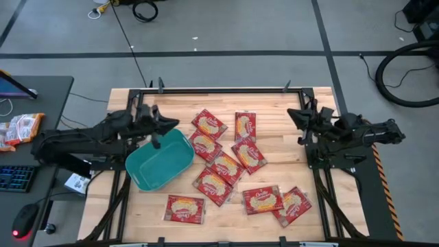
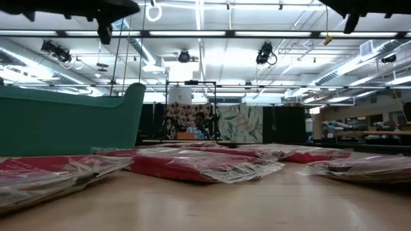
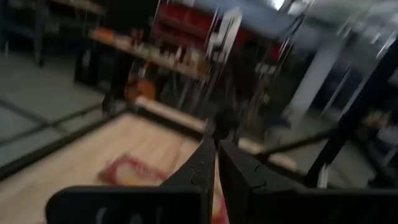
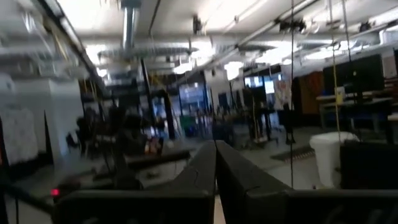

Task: Sort popcorn bags into baskets
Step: Put the red popcorn bag into the green bin

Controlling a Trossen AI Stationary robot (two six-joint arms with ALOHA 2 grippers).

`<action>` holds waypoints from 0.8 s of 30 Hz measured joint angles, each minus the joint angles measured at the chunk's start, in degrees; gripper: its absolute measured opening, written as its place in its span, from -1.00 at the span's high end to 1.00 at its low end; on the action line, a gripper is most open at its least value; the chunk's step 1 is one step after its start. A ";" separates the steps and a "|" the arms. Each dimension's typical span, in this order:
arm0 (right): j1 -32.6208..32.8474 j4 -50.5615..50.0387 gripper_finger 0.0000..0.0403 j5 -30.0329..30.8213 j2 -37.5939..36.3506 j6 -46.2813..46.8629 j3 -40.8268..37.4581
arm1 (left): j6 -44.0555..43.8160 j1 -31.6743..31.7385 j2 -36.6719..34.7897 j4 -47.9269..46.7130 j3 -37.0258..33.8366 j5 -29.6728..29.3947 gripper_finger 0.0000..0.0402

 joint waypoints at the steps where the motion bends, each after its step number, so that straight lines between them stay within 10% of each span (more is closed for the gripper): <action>1: 0.00 -0.67 0.88 0.00 1.01 0.00 0.40 | 0.07 -0.02 1.86 -2.17 1.66 0.06 0.86; 24: -1.10 -13.97 0.87 -11.22 20.86 8.87 4.76 | 5.63 -12.82 38.64 -32.62 32.68 1.09 0.34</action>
